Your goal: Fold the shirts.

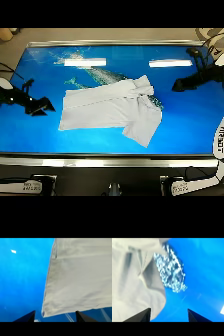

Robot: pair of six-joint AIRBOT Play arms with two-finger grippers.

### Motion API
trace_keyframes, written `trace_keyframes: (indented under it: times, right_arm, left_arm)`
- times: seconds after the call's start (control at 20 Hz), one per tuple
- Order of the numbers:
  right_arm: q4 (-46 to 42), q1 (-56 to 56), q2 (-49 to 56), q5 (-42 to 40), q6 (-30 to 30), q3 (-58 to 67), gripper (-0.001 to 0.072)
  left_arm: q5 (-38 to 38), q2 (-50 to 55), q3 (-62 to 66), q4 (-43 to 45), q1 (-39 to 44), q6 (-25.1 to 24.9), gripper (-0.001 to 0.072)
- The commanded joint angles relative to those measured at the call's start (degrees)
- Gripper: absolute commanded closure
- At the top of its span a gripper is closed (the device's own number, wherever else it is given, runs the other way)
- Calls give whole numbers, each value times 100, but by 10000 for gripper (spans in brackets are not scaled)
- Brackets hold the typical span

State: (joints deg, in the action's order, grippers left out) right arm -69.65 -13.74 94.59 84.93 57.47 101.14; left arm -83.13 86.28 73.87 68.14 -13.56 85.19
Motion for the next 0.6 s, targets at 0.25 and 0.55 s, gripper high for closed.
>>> trace_keyframes:
  times: [0.25, 0.55]
  right_arm:
    - [341, -170, -63, 1086, -337, -496, 257]
    - [144, -170, -63, 1086, -358, -498, 276]
  left_arm:
    - [785, -162, -1707, -586, -131, -533, 118]
    - [942, 221, -1707, -669, 214, -516, 119]
